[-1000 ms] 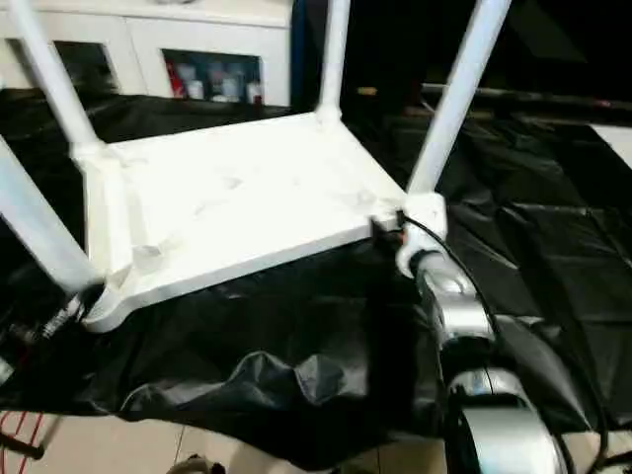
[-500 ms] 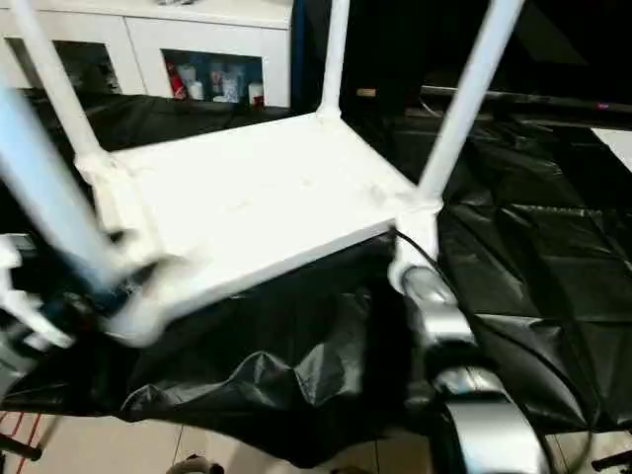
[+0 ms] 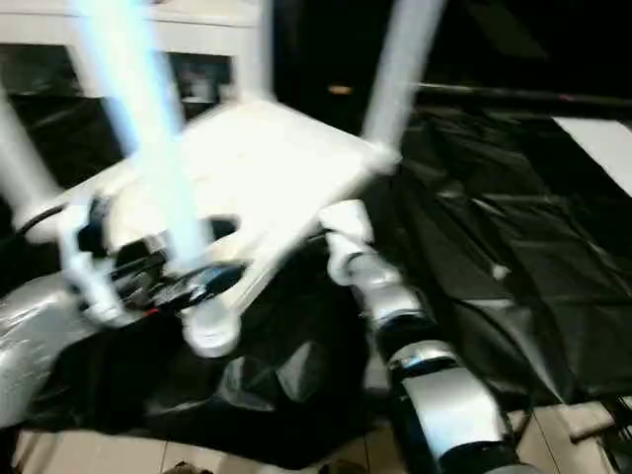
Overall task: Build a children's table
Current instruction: Rotate table base
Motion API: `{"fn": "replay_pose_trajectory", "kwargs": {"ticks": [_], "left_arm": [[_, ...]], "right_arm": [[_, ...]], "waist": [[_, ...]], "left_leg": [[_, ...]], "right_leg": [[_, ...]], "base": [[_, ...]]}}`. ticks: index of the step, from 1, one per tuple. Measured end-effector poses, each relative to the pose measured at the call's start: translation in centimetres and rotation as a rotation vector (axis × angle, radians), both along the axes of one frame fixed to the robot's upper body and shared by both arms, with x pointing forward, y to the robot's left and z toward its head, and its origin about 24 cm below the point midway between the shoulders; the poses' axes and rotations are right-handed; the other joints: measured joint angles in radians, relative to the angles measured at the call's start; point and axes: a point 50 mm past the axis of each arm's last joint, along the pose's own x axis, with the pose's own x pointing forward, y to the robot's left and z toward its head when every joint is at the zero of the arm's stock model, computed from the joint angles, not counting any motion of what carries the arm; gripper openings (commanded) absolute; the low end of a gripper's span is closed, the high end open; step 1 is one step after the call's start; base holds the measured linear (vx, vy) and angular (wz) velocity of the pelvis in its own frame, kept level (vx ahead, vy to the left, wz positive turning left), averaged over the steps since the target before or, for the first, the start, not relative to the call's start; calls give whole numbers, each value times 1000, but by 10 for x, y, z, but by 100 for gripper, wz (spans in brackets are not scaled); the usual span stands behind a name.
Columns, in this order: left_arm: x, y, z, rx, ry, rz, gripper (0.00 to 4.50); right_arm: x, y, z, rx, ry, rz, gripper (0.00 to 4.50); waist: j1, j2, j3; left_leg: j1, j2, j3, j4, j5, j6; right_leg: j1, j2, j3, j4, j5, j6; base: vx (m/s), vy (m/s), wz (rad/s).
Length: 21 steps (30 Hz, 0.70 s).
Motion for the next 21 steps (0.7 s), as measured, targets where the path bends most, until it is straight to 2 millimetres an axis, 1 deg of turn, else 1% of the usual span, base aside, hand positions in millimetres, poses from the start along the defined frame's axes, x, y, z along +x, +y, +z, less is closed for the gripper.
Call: {"fn": "replay_pose_trajectory", "kwargs": {"ticks": [4,6,9,13,15,17,19,21], "left_arm": [[6,-15,1,-6,-1,-70,447],[12,-26,2,-9,-6,-98,447],[20,-44,3,0,-43,-100,447],[27,-63,3,-3,-72,-90,447],[28,-66,3,-8,-78,-81,447],[30,-71,1,-2,-84,-77,447],[37,-74,-2,48,-103,-33,447],[42,-72,-7,107,-117,5,447]], "right_arm": [[-2,5,-1,8,13,66,383],[-3,5,-2,5,18,85,383],[-3,4,-2,-6,15,77,383],[-1,5,1,-17,13,84,383],[-1,5,1,-5,17,93,383],[-1,5,1,7,24,114,383],[-1,4,2,6,18,131,383],[-1,2,3,-8,1,131,383]], "waist": [[1,-1,0],[3,-3,-1],[2,-4,-1],[2,-2,0],[2,-2,0],[4,1,0],[5,5,2],[6,9,2]], "left_leg": [[1,0,1,0,0,0],[0,0,1,2,0,0],[1,0,0,2,0,0],[2,0,0,3,0,0],[1,1,0,3,0,0],[1,1,-1,3,0,0],[1,1,-1,3,0,0],[1,1,-1,3,0,0]], "right_leg": [[0,0,0,0,0,-1],[1,0,0,0,1,-1],[1,-2,1,0,2,-3],[1,-2,0,1,2,-3],[1,-1,0,1,2,-3],[1,-1,-1,1,2,-3],[1,-2,0,1,2,-3],[1,-2,0,1,2,-3]], "base": [[0,0,0],[0,0,0],[0,0,0],[0,0,0],[0,0,0],[0,0,0],[0,0,0],[0,0,0]]}}
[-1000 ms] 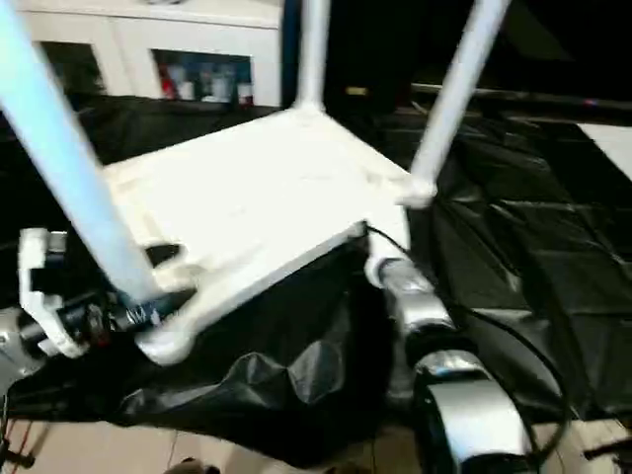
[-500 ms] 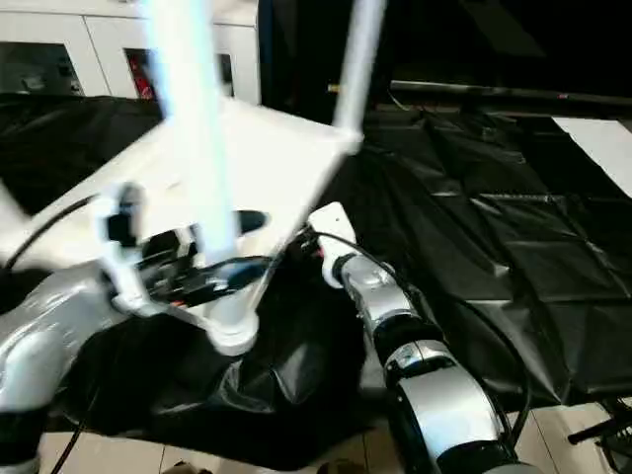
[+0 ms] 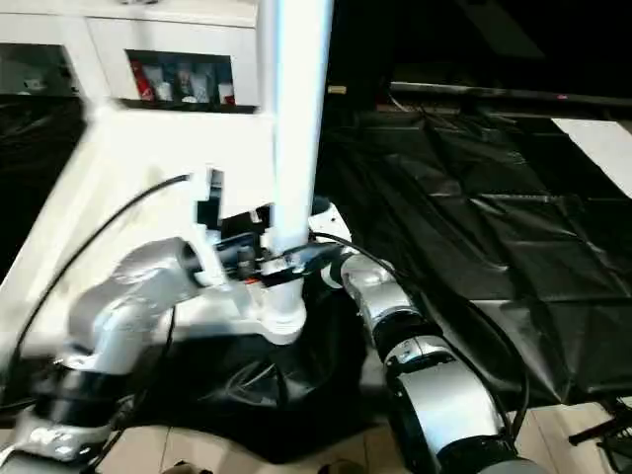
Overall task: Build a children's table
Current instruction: Rotate table base
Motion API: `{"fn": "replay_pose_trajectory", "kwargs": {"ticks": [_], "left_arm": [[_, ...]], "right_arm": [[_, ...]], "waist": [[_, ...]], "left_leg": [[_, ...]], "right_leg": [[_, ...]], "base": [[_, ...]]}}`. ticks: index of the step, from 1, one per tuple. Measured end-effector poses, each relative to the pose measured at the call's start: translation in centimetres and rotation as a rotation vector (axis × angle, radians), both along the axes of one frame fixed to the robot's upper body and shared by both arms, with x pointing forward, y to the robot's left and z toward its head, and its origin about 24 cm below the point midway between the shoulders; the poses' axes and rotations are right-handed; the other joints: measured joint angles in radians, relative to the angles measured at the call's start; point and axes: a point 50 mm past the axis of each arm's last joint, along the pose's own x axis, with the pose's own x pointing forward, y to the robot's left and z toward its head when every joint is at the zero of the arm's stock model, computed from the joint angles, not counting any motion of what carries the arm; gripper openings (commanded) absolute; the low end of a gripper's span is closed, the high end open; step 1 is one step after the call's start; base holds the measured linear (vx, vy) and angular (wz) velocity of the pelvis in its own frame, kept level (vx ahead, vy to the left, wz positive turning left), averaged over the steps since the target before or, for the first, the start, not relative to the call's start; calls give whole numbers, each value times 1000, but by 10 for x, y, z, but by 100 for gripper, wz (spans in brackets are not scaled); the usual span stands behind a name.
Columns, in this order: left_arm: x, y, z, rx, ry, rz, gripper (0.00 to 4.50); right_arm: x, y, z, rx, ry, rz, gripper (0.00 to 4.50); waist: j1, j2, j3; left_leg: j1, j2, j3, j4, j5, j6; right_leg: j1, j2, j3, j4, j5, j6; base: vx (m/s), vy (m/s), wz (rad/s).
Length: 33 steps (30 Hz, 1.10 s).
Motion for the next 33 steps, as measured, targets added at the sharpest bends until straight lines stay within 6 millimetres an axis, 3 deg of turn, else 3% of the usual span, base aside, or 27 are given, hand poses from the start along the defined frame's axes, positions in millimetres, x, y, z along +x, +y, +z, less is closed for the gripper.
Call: {"fn": "replay_pose_trajectory", "kwargs": {"ticks": [2,5,8,14,18,21,25,33], "left_arm": [[4,5,-12,130,-30,26,447],[3,32,-30,303,-41,31,447],[-4,53,-47,403,6,6,421],[-8,71,-63,553,50,-16,382],[-11,74,-73,600,53,-30,340],[-14,74,-76,613,53,-56,335],[-15,76,-77,632,62,-72,291],[-17,82,-80,662,90,-78,238]], "right_arm": [[1,-2,2,-9,-19,-5,383],[8,-26,12,-44,-65,-16,383],[11,-55,24,-79,-101,-2,383],[-4,-73,21,-127,-59,176,383],[-22,-89,27,-123,-35,301,383],[-35,-91,31,-116,-7,401,383],[-49,-90,38,-105,28,507,383],[-67,-88,49,-65,60,576,383]], "waist": [[1,7,1],[6,17,2],[18,17,2],[29,18,2],[48,18,2],[53,18,2],[54,18,2],[54,18,2]], "left_leg": [[0,0,0,0,0,0],[0,0,-1,0,0,0],[0,0,1,0,0,0],[0,0,1,2,0,0],[0,0,1,2,0,0],[1,0,0,2,0,0],[1,0,-1,2,0,0],[1,0,-2,2,0,0]], "right_leg": [[0,0,0,0,0,0],[0,0,0,1,0,0],[0,0,-1,1,0,0],[1,0,0,2,0,0],[1,-1,0,1,0,0],[1,-1,0,1,0,0],[1,-1,0,2,0,1],[1,-1,0,1,-3,5]], "base": [[0,0,0],[0,0,0],[0,0,0],[0,0,0],[0,0,0],[0,0,0],[0,0,0],[0,0,0]]}}
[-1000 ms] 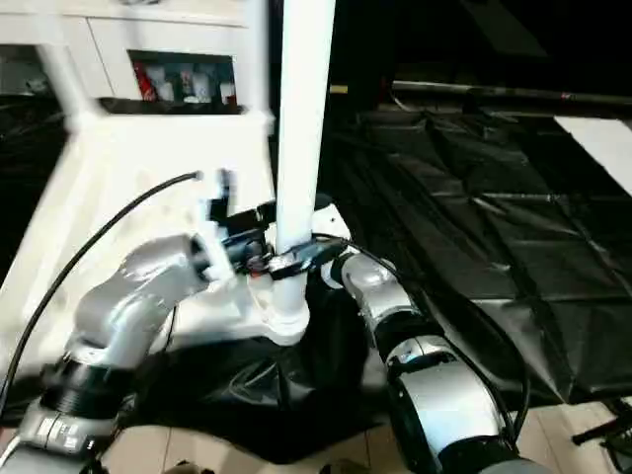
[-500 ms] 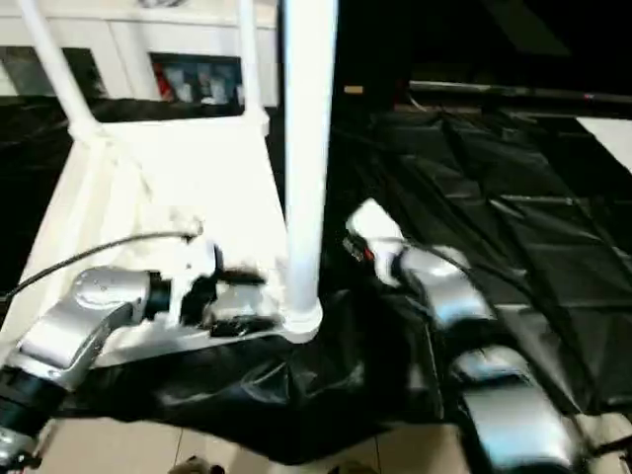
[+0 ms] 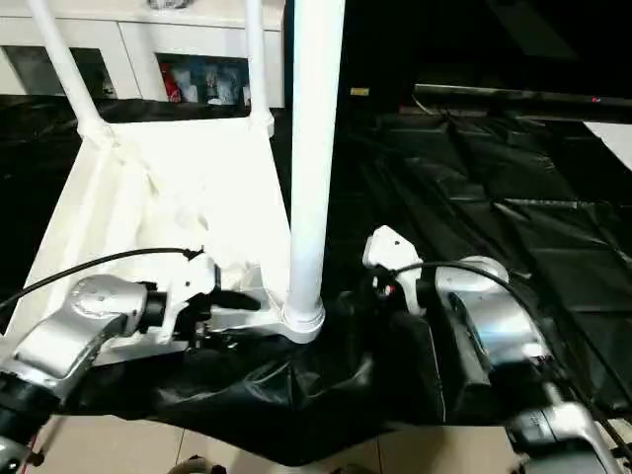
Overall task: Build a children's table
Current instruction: Rotate table base
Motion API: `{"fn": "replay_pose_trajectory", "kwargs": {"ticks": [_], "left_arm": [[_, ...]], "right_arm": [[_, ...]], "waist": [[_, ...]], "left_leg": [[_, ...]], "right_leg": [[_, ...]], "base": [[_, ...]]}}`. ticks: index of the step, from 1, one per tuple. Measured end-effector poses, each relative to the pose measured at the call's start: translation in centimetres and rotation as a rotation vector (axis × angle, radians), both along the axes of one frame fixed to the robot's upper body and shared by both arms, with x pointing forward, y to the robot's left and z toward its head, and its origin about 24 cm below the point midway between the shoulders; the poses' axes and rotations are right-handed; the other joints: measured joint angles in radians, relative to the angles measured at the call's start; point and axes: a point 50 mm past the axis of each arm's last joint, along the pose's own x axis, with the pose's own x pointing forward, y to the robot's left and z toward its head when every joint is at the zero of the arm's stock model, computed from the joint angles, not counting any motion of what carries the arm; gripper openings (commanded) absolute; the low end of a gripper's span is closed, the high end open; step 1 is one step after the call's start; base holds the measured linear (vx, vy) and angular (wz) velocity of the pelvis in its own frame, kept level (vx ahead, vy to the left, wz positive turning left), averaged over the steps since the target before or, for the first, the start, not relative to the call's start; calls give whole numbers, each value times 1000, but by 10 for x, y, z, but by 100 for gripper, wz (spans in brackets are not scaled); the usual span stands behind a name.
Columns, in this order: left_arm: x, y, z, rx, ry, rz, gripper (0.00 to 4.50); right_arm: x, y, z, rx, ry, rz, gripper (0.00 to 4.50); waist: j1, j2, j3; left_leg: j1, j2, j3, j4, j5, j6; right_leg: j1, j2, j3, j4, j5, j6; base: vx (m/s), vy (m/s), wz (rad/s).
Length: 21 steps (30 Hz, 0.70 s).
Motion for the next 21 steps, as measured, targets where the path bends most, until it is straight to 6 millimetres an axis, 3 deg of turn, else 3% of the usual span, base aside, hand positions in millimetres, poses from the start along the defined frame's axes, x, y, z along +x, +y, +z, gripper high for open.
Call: {"fn": "replay_pose_trajectory", "kwargs": {"ticks": [7,21], "left_arm": [[2,3,-2,28,-7,4,180],[3,4,-5,41,15,11,79]], "right_arm": [[-11,-2,-1,-1,42,15,383],[-13,-3,-2,-3,43,-2,383]], "waist": [[0,1,-1],[-2,8,-6]], "left_leg": [[1,0,0,0,0,0],[1,-1,-1,0,0,0]], "right_leg": [[1,0,0,-1,0,1],[2,0,0,-1,-1,2]], "base": [[0,0,0],[0,0,0]]}}
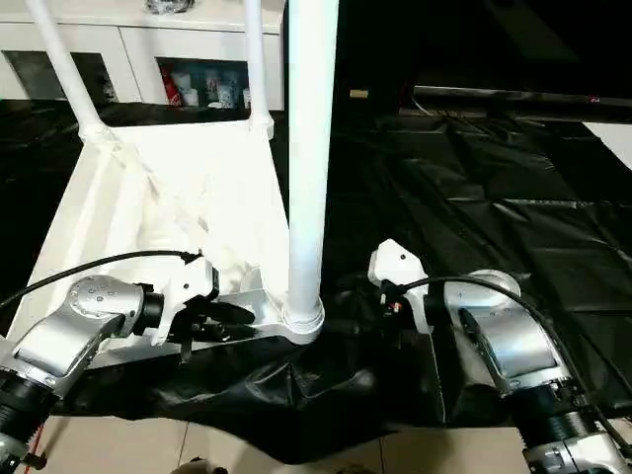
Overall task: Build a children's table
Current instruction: Rotate table base, then rotate leg to tighten
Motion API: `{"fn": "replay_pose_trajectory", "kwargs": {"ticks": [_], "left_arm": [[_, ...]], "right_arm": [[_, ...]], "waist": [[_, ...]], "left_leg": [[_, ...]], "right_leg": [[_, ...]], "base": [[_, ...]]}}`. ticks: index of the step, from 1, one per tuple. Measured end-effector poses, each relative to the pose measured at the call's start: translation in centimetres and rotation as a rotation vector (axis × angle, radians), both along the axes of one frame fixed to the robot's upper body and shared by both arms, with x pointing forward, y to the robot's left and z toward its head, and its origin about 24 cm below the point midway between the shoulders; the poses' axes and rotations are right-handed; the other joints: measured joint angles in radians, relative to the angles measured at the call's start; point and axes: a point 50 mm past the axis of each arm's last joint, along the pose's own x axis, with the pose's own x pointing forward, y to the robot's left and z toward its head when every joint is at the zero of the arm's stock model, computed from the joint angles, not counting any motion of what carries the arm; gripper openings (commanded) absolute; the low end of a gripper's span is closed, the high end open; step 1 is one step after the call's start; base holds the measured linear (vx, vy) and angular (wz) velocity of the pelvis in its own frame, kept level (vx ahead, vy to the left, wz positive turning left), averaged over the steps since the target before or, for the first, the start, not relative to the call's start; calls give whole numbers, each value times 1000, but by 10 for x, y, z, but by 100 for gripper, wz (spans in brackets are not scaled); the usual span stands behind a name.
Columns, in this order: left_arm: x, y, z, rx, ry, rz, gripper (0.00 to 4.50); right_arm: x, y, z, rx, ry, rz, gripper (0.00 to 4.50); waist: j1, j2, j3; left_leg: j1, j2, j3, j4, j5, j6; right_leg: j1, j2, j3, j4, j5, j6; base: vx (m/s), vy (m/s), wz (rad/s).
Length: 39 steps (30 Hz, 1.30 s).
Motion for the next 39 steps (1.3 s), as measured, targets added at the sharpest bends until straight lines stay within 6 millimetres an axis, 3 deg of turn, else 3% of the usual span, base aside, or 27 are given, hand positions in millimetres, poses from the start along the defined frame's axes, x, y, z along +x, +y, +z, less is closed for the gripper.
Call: {"fn": "replay_pose_trajectory", "kwargs": {"ticks": [10,11,14,17,22,31,39], "left_arm": [[-1,0,-1,10,3,-8,3],[-1,0,-1,10,2,-7,0],[-1,-1,-1,8,-2,-3,0],[2,-6,-3,-14,9,22,0],[10,-7,-3,-13,1,66,0],[14,-5,-3,-12,1,73,0],[15,-3,-4,-10,4,76,0]], "right_arm": [[0,0,0,0,1,-3,383],[0,1,-1,8,12,-6,410],[1,7,-4,56,58,-27,410],[2,12,-5,80,58,-35,441],[23,31,-9,64,-42,-134,441],[30,38,-9,69,-47,-119,441],[33,49,-14,82,-32,-98,388]], "waist": [[-1,0,0],[-1,0,-1],[-1,1,-1],[0,4,-3],[-5,5,-4],[-8,5,-4],[-14,5,-4]], "left_leg": [[1,0,-1,0,0,0],[1,0,-2,0,0,0],[1,0,-3,0,0,0],[1,-2,-3,0,0,0],[-1,-2,-7,0,0,0],[-1,-2,-9,-1,0,0],[0,-2,-9,-1,0,0]], "right_leg": [[0,0,-1,0,0,0],[0,0,-1,1,0,0],[1,0,-1,1,0,0],[1,0,-1,0,0,0],[-2,-1,-4,-2,0,1],[0,-1,-7,-8,0,1],[0,-1,-7,-9,0,1]], "base": [[0,0,0],[0,0,0],[0,0,0],[0,0,0],[0,0,0],[0,0,0],[0,0,0]]}}
